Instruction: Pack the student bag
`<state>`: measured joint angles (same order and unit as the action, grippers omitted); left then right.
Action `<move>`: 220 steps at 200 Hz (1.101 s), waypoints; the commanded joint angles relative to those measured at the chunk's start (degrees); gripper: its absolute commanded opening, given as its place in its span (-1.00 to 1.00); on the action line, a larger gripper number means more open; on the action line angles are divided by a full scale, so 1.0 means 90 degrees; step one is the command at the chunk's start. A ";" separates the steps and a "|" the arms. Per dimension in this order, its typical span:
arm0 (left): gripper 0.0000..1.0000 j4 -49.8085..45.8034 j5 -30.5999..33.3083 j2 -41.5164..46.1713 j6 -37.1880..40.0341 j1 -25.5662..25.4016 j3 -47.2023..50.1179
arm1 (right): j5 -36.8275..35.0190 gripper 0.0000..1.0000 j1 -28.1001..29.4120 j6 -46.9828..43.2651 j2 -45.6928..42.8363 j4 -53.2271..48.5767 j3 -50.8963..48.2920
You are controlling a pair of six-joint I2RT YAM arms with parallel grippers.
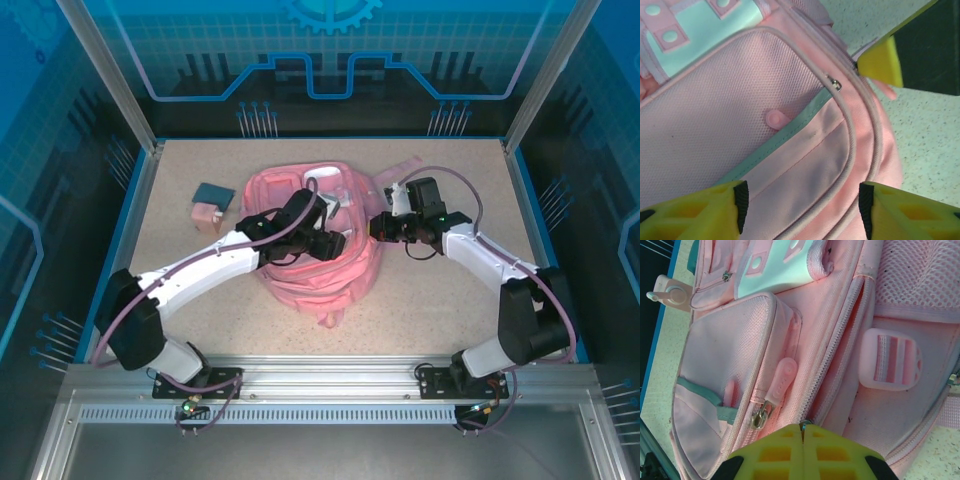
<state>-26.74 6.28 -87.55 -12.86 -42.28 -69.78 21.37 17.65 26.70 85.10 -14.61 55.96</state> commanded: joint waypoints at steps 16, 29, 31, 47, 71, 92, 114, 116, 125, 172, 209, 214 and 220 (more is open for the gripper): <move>0.14 -0.0184 -0.0203 -0.0531 0.0856 -0.0058 -0.0006 | 0.0130 -1.00 -0.0124 -0.0150 0.0037 -0.0055 0.0325; 0.13 -0.0119 -0.0396 -0.0627 0.1020 -0.0063 0.0001 | 0.0136 -1.00 -0.0133 -0.0148 0.0056 -0.0084 0.0334; 0.14 -0.0108 -0.0396 -0.0644 0.1039 -0.0059 -0.0008 | 0.0138 -1.00 -0.0134 -0.0155 0.0063 -0.0090 0.0344; 0.08 -0.0115 -0.0225 -0.0790 0.1063 -0.0059 -0.0067 | 0.0163 -1.00 -0.0140 -0.0147 0.0071 -0.0095 0.0338; -0.10 -0.0124 0.0081 -0.0991 0.1040 -0.0059 -0.0162 | 0.0250 -1.00 -0.0136 -0.0131 0.0068 -0.0086 0.0316; -0.05 -0.0089 0.0029 -0.1030 0.1079 -0.0059 -0.0154 | 0.0297 -1.00 -0.0137 -0.0134 0.0022 -0.0138 0.0271; 0.19 0.0038 -0.0306 -0.0924 0.1163 -0.0058 -0.0016 | 0.0338 -1.00 -0.0145 -0.0143 0.0017 -0.0178 0.0256; 0.20 0.0041 -0.0341 -0.0919 0.1175 -0.0063 -0.0012 | 0.0340 -1.00 -0.0145 -0.0137 0.0022 -0.0175 0.0256; 0.23 0.0059 -0.0459 -0.0879 0.1204 -0.0058 0.0009 | 0.0350 -1.00 -0.0135 -0.0135 0.0045 -0.0186 0.0247; 0.30 0.0052 -0.0525 -0.0843 0.1391 -0.0142 0.0010 | 0.0373 -1.00 -0.0110 -0.0111 0.0129 -0.0210 0.0254; 0.31 0.0022 -0.0139 -0.0952 0.1653 -0.0359 0.0001 | 0.0153 -0.61 -0.0117 -0.0012 0.0149 -0.0373 0.0208; 0.31 -0.0005 -0.0060 -0.0995 0.1677 -0.0369 -0.0014 | 0.0124 -0.55 -0.0117 0.0002 0.0159 -0.0392 0.0214; 0.30 -0.0055 0.0028 -0.1052 0.1701 -0.0382 -0.0051 | 0.0097 -0.48 -0.0114 0.0020 0.0171 -0.0405 0.0208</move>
<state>-26.52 3.62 -96.14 -0.36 -44.73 -70.02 22.92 17.08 26.63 85.65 -16.60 56.80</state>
